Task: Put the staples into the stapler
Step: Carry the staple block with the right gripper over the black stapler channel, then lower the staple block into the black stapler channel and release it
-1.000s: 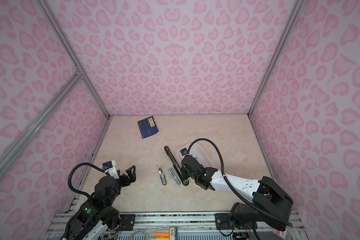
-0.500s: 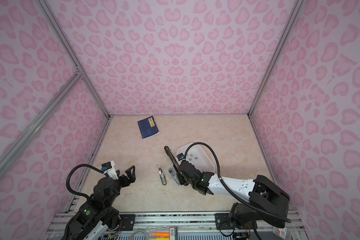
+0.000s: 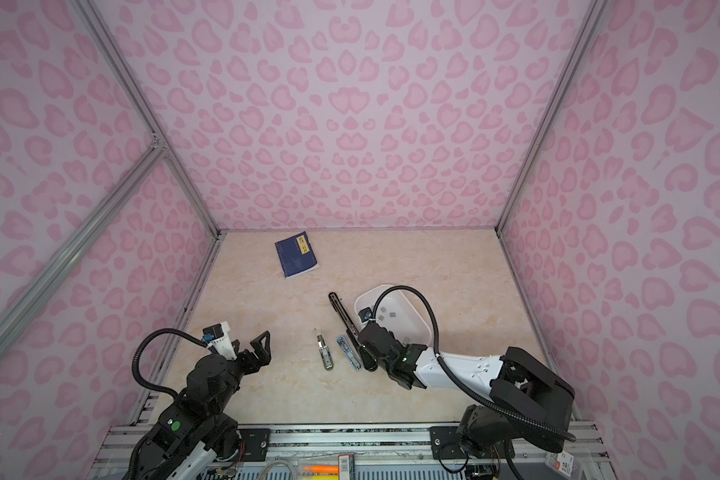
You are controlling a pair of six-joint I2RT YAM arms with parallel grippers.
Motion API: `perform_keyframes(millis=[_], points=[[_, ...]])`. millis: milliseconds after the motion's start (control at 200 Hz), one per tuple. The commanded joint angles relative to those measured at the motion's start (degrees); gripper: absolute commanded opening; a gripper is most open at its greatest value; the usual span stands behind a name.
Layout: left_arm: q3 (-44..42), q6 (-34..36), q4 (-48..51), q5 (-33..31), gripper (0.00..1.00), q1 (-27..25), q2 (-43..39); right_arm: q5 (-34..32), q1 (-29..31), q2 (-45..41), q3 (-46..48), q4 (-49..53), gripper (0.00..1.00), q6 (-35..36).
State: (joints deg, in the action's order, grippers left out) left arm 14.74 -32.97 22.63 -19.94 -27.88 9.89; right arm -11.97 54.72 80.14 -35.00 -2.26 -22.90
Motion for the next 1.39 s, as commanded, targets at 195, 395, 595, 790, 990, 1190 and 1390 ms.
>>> perform_keyframes(millis=[195,395,595,790,990,1190,1390], points=[[-0.2,0.2,-0.5,-0.2,1.0,0.0,-0.3,1.9,-1.9,-1.7,2.6,-2.0,0.14,0.2],[-0.3,0.2,-0.4,-0.2,1.0,0.0,-0.4,2.0,-0.1,-1.9,1.9,-2.8,0.14,-0.8],[-0.3,0.2,-0.4,-0.1,1.0,0.0,-0.7,0.0,2.5,-1.1,0.9,-2.5,0.14,-1.7],[-0.3,0.3,-0.3,0.0,1.0,0.0,-1.1,-0.5,2.8,-0.1,0.7,-2.5,0.14,-1.7],[-1.1,3.0,-3.2,5.9,0.98,-0.1,-1.6,-0.8,2.7,1.0,0.5,-2.4,0.14,-1.7],[-1.9,4.8,-5.9,10.8,0.98,-0.2,-1.6,-0.7,2.8,1.2,0.5,-2.4,0.14,-1.7],[-3.1,6.4,-10.7,18.1,0.99,-0.7,-0.4,-0.8,2.8,1.3,0.6,-2.4,0.14,-1.7]])
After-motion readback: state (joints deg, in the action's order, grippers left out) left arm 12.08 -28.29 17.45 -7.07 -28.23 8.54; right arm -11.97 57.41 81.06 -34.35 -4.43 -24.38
